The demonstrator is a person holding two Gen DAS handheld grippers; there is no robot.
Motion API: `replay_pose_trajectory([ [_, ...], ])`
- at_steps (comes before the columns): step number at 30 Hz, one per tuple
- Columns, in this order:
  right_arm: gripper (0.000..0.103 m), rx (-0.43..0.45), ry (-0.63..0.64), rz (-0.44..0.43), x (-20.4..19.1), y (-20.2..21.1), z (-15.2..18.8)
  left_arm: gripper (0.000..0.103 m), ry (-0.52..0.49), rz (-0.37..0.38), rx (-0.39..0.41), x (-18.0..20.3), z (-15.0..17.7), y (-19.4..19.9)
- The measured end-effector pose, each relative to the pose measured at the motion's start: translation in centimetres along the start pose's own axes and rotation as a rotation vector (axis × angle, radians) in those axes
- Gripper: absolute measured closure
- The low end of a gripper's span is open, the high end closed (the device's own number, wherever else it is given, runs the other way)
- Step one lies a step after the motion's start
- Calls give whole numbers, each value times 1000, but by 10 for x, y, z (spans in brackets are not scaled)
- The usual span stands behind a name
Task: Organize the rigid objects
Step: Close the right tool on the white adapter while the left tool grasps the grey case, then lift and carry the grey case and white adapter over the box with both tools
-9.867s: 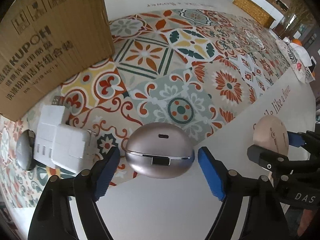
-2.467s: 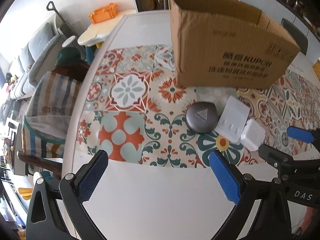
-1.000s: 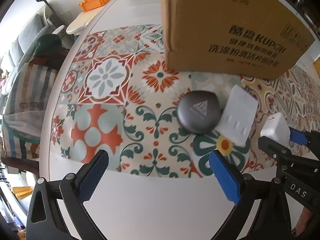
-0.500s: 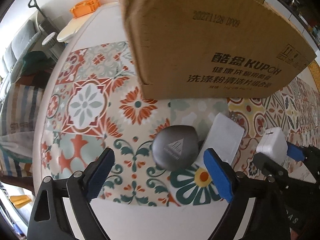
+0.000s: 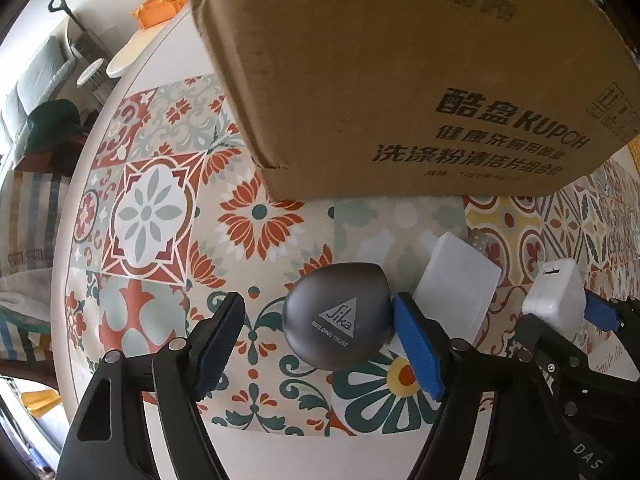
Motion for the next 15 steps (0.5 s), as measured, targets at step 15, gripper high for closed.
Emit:
replay_pose_trajectory([
  [15,45,-11,10,-2,-13,-9,-5,48,-14,19,-4,5,2,-18],
])
Point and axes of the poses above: each gripper's, at about its wrist camera, not at the fingertips, and y roughly against the way its jaws point, x to its right, z to its underside, the point moved 9 cm from there along -y, roughly the way its jaws point, and after that the axes turned 12 degrees about -x, right-handed, at the moved point
